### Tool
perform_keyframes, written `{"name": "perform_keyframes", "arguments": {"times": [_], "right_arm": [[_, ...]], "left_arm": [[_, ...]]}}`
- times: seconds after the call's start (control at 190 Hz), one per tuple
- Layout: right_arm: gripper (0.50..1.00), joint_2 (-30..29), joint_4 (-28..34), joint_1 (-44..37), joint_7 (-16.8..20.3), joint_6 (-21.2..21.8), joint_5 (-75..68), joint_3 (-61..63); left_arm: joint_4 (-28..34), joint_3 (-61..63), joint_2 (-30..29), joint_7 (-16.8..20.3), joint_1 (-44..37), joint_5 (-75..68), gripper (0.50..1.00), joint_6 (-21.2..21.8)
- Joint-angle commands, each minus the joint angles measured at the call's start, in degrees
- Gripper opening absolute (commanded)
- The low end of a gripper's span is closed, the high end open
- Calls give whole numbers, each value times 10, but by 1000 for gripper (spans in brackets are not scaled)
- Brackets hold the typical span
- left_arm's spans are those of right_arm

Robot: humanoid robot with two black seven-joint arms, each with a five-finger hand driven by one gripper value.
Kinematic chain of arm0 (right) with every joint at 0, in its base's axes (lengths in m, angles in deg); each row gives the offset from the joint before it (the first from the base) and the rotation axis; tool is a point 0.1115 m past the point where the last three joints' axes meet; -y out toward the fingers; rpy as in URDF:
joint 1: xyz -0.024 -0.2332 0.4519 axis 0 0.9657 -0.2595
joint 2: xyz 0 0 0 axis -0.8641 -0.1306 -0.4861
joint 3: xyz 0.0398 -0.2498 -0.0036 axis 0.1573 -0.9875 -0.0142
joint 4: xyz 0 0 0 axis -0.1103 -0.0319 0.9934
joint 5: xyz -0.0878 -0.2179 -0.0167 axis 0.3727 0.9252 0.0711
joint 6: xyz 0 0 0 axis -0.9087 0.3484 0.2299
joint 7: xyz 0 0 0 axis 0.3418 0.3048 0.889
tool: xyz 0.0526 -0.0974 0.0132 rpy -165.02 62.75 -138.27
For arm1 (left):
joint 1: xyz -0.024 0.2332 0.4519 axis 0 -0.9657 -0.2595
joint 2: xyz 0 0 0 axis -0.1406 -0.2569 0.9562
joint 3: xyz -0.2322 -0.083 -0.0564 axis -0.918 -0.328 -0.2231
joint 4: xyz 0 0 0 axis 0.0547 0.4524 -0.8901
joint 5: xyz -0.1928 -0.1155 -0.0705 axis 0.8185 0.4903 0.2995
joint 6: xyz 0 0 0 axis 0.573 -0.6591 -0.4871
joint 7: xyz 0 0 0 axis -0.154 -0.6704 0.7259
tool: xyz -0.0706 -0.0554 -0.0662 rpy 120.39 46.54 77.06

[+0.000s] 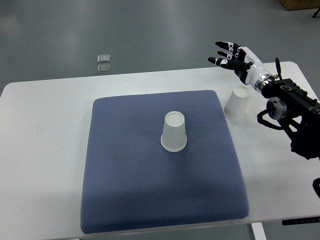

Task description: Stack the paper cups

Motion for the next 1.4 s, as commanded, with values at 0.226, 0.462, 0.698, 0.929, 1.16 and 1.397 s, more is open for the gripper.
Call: {"name": "perform_keyframes", "arguments": {"times": [0.226,0.462,0.698,0.929,1.16,1.397], "right_arm": [[913,1,1,-1,0,-1,0,0],[913,1,1,0,0,-1,1,-1],[913,10,2,-1,0,2,4,-2],[913,16,2,-9,-1,13,89,-3],[913,26,2,-13,-27,21,336,-11],[913,42,2,-23,-40,22,516,-53]], "left_arm": [[1,0,0,0,0,0,1000,0],[1,0,0,0,0,0,1000,0],[1,0,0,0,0,0,1000,0],[1,0,0,0,0,0,1000,0],[1,0,0,0,0,0,1000,0],[1,0,0,0,0,0,1000,0]]}}
